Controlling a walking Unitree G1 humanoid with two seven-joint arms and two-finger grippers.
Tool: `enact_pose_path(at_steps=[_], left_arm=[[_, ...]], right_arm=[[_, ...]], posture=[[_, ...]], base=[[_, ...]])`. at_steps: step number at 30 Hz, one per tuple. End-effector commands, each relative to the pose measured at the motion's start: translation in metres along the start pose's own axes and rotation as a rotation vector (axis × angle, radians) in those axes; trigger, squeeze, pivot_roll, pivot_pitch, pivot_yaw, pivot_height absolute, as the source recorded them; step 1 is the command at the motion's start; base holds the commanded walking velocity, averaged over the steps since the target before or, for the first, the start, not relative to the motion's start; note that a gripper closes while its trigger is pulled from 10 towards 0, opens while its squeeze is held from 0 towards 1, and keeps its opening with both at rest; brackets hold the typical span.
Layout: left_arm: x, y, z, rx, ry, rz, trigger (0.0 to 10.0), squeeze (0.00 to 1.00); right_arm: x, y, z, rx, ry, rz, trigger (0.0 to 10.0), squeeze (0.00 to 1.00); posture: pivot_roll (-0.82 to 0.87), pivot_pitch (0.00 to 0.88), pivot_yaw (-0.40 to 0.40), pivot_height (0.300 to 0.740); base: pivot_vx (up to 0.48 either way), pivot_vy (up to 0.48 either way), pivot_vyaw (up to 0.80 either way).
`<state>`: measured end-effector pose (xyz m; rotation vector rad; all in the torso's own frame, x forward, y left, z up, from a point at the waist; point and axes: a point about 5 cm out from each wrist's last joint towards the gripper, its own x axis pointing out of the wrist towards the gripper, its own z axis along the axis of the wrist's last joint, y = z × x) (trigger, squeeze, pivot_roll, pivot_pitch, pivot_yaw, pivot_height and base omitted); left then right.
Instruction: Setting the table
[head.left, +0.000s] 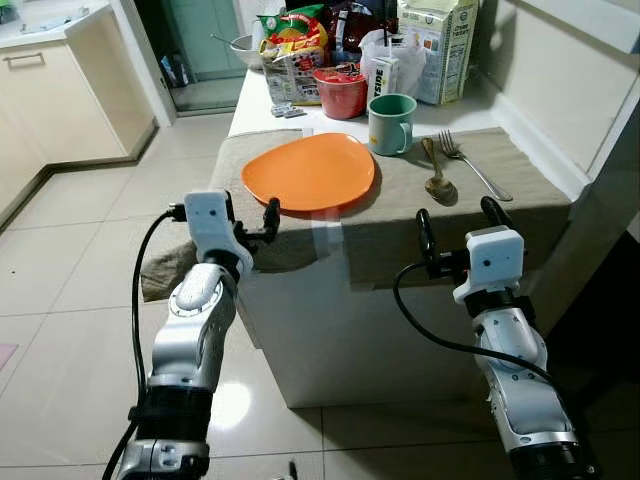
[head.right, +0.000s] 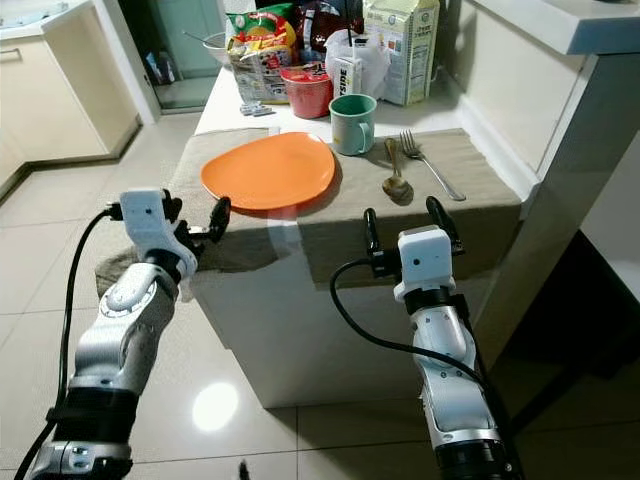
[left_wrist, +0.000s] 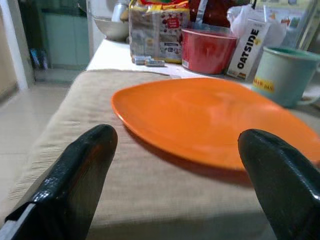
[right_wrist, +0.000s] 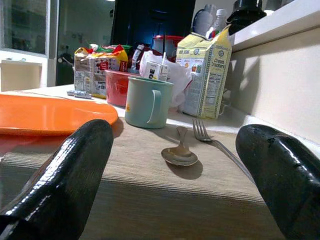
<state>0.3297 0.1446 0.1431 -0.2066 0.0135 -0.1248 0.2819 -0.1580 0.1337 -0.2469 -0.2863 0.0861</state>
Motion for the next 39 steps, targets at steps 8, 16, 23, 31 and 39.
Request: enact_pose_path(at_steps=[8, 16, 23, 31, 39], left_arm=[[0.038, -0.004, 0.013, -0.209, 0.079, -0.005, 10.0, 0.0], [0.055, 0.011, 0.02, -0.248, 0.131, 0.07, 10.0, 0.0], [0.063, 0.018, 0.027, -0.22, 0.137, 0.11, 10.0, 0.0], [0.069, 0.012, 0.024, -0.357, 0.18, 0.103, 10.0, 0.0], [0.073, 0.007, 0.023, -0.394, 0.191, 0.101, 10.0, 0.0]], right_arm=[[-0.002, 0.002, 0.003, 0.005, 0.005, 0.005, 10.0, 0.0], [-0.007, -0.001, 0.002, -0.003, 0.016, -0.007, 10.0, 0.0], [-0.011, -0.003, 0.0, -0.008, 0.033, -0.011, 10.0, 0.0], [-0.013, -0.002, 0.0, -0.006, 0.039, -0.006, 10.0, 0.0], [-0.013, -0.002, 0.001, -0.006, 0.042, -0.002, 10.0, 0.0]], posture=[[-0.23, 0.0, 0.126, 0.74], [-0.25, 0.0, 0.132, 0.74], [-0.26, 0.0, 0.135, 0.74], [-0.26, 0.0, 0.133, 0.74], [-0.26, 0.0, 0.131, 0.74]], base=[[0.0, 0.0, 0.0], [0.0, 0.0, 0.0], [0.0, 0.0, 0.0], [0.0, 0.0, 0.0], [0.0, 0.0, 0.0]])
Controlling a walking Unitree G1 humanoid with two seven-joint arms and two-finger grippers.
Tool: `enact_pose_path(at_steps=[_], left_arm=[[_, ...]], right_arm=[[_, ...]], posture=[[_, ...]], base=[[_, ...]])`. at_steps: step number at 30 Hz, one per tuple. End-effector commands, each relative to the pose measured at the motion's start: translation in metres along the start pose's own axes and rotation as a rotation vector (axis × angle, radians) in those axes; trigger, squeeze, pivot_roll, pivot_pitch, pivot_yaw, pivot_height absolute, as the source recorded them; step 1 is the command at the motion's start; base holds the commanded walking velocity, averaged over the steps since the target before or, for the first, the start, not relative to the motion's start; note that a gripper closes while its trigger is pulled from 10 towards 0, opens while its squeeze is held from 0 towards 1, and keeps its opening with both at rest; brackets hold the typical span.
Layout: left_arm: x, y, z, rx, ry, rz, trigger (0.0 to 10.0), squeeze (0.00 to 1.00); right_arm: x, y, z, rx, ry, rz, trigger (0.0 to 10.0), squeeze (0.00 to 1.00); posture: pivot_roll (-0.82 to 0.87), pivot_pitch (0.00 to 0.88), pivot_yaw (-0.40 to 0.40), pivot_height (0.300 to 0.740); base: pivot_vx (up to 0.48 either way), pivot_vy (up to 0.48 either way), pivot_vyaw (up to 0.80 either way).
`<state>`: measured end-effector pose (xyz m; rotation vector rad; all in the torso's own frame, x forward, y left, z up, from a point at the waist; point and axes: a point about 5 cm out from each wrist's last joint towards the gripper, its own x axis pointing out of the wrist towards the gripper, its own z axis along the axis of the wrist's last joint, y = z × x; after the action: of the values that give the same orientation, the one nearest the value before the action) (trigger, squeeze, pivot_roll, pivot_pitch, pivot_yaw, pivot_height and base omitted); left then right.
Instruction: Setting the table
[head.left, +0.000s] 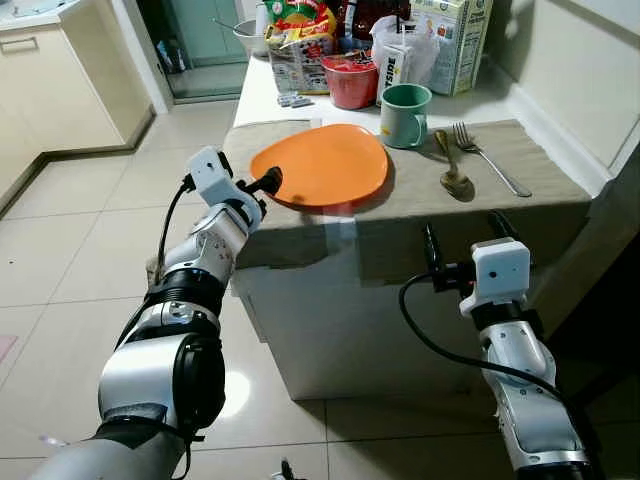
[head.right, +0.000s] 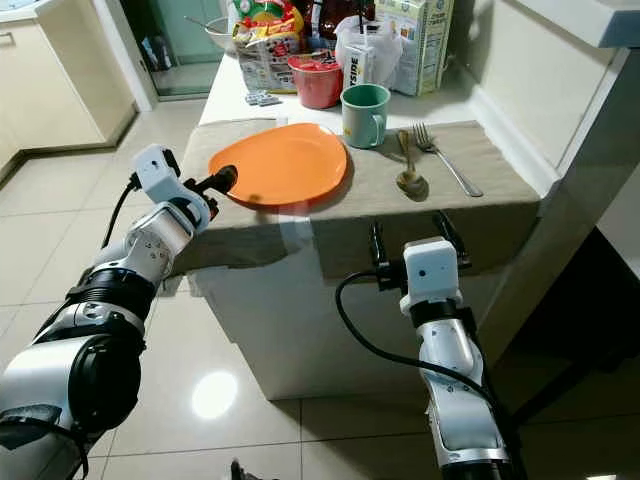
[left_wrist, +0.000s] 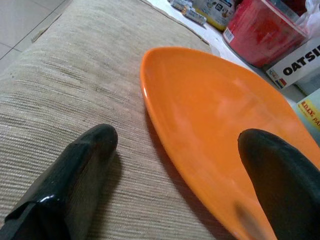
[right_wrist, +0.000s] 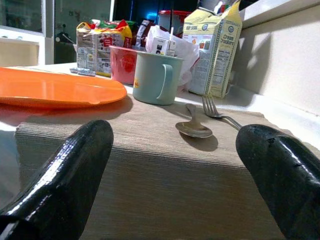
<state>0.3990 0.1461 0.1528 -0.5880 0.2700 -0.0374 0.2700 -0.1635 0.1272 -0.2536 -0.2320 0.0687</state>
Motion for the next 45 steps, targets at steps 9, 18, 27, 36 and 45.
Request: enact_pose_path(at_steps=[9, 18, 27, 36, 45], left_arm=[[0.005, -0.014, 0.003, 0.041, 0.009, -0.034, 10.0, 0.0], [0.007, -0.02, 0.0, 0.087, 0.017, -0.047, 10.0, 0.0], [0.008, -0.025, -0.005, 0.09, 0.038, -0.058, 10.0, 0.0], [0.007, -0.018, -0.015, 0.054, 0.062, -0.046, 0.0, 0.0], [0.006, -0.011, -0.015, 0.036, 0.051, -0.039, 0.0, 0.0]], right_arm=[[-0.002, 0.003, 0.007, -0.001, -0.012, 0.013, 10.0, 0.0], [-0.008, 0.006, 0.005, 0.008, 0.001, 0.003, 10.0, 0.0], [-0.009, 0.005, 0.005, 0.006, 0.006, 0.002, 10.0, 0.0], [-0.011, 0.005, 0.005, 0.004, 0.011, 0.001, 10.0, 0.0], [-0.012, 0.007, 0.003, 0.008, 0.02, 0.01, 10.0, 0.0]], posture=[[-0.28, 0.021, 0.15, 0.74], [-0.29, 0.026, 0.161, 0.74], [-0.29, 0.021, 0.16, 0.74], [-0.29, 0.019, 0.161, 0.74], [-0.28, 0.024, 0.156, 0.74]], base=[[0.0, 0.0, 0.0], [0.0, 0.0, 0.0], [0.0, 0.0, 0.0], [0.0, 0.0, 0.0], [0.0, 0.0, 0.0]])
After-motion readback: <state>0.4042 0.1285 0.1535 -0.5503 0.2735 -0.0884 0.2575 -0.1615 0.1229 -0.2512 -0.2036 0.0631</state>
